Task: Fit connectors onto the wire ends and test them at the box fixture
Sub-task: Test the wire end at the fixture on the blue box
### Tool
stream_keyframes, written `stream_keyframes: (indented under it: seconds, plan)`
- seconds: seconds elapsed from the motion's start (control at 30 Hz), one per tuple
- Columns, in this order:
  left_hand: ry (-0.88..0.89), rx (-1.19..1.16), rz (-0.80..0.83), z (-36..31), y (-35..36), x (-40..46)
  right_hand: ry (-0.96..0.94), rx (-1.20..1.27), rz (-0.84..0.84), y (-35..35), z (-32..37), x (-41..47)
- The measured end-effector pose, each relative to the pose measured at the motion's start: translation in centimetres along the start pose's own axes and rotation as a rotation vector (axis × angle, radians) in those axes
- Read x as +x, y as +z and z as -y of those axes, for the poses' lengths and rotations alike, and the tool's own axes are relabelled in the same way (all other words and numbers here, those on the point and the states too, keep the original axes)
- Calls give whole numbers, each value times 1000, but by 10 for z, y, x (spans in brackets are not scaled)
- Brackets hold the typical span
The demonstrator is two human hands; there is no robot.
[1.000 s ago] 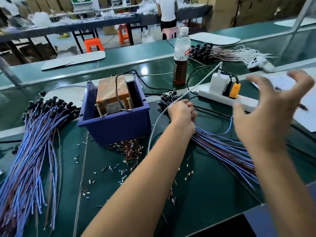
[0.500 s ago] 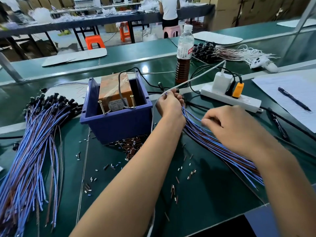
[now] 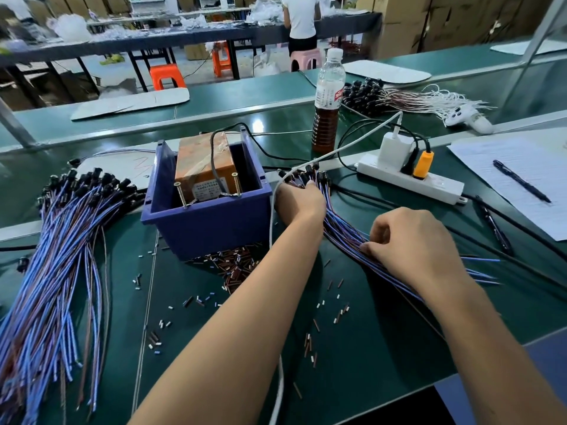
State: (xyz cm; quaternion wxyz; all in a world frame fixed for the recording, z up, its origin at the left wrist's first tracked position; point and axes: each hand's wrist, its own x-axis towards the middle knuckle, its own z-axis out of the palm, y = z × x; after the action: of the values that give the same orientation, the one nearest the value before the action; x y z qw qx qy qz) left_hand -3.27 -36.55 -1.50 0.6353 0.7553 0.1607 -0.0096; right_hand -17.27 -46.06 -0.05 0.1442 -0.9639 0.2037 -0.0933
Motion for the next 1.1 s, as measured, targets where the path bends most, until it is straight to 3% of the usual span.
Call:
stream_keyframes:
  seconds: [0.27,0.47,0.57,0.7,0.87,0.93,1.0,1.1]
  plan:
    - [35,106,160,-4,-11,-15,19,76,-38,7,3,2]
    - [-22,39,404,-4,-33,-29,-46,298,-304,1,28,-4]
    - [-92,36,605,-8,-63,-37,-145,406,-393,-3,49,-5]
    - [-18,155,782,-9,-118,-43,-335,501,-449,-4,86,-9]
    - [83,340,949,3,-209,-30,-598,563,-378,9,141,-25]
    - [91,407,898,10,-248,-18,-667,571,-258,18,163,-31]
    - [76,486,734,15,-282,-2,-723,535,-131,28,184,-36]
    - [111,557,240,23,-313,31,-813,417,102,43,216,-40]
